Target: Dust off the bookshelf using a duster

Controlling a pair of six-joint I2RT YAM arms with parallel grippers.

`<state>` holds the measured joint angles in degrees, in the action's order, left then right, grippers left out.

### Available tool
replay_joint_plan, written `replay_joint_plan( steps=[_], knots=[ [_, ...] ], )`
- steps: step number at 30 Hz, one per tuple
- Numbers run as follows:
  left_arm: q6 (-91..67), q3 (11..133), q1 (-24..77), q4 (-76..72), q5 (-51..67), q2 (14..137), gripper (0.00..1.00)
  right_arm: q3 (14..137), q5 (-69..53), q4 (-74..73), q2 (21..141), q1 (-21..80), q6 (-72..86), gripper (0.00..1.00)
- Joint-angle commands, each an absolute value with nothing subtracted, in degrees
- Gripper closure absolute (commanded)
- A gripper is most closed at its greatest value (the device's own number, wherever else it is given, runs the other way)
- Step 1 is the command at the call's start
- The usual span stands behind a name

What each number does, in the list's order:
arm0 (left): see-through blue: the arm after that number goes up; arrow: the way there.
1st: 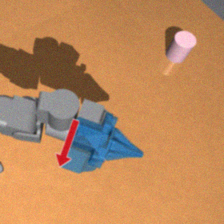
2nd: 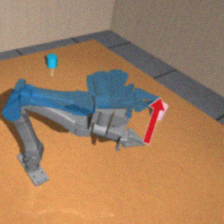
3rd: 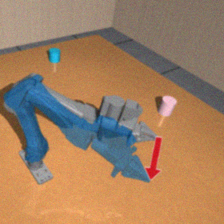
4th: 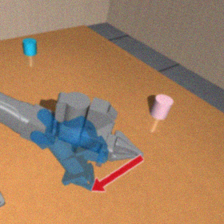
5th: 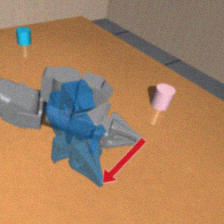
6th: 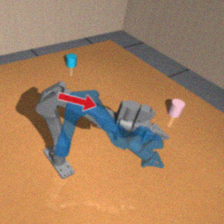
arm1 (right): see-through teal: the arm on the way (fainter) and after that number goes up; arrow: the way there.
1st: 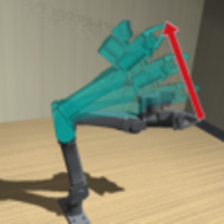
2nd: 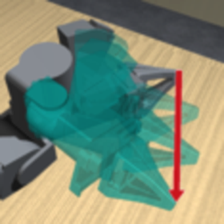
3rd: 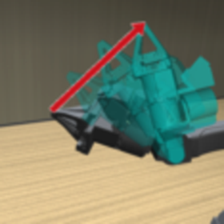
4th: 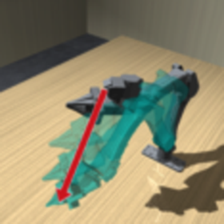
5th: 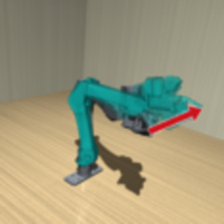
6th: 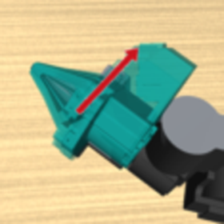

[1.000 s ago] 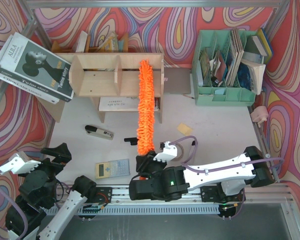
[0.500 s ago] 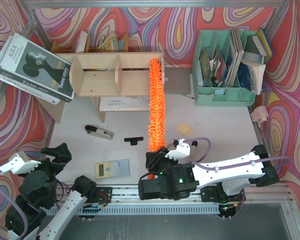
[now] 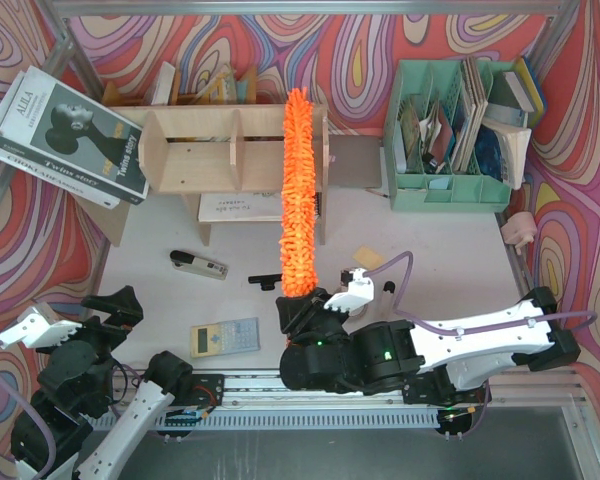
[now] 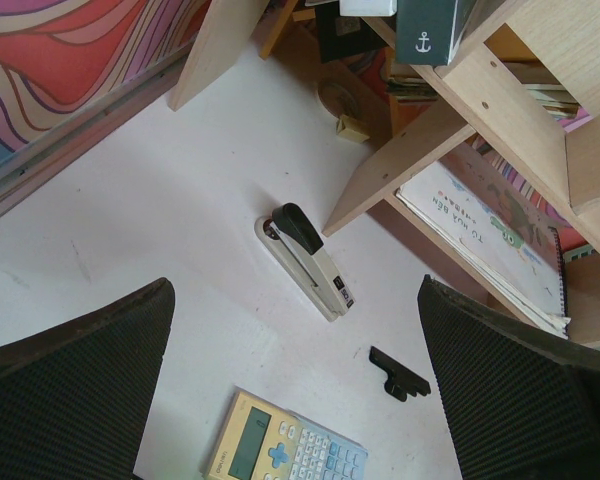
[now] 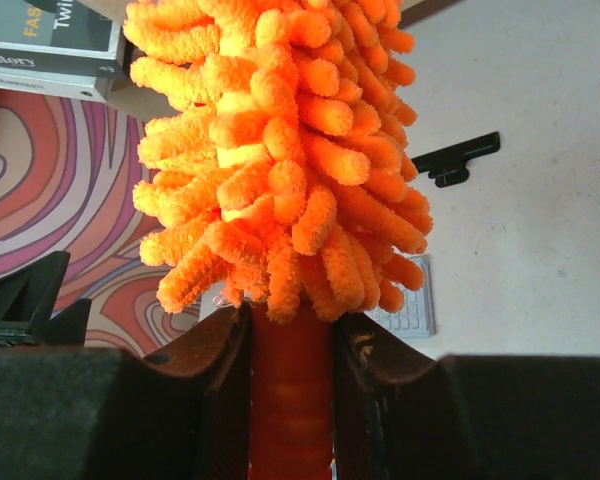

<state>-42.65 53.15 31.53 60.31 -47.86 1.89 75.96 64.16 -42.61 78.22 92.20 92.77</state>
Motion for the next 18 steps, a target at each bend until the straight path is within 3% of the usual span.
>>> replay_joint_plan(
  steps=[1,6,10,18],
  knots=[
    [-42.78,53.00,31.95,61.00,-48.52,1.34,0.02,77.72,69.00,-35.82,79.14,92.19,84.12,1.00],
    [-42.88,52.94,31.99,61.02,-48.52,0.98,0.02,79.45,67.91,-23.81,81.57,91.85,69.58,1.00],
    [-42.88,52.97,31.99,61.08,-48.52,0.96,0.02,84.21,53.75,-14.65,86.01,86.67,55.14,1.00],
    [-42.99,52.92,32.23,61.17,-48.77,1.20,0.02,105.10,34.73,-18.34,99.27,80.16,42.61,1.00]
  ],
)
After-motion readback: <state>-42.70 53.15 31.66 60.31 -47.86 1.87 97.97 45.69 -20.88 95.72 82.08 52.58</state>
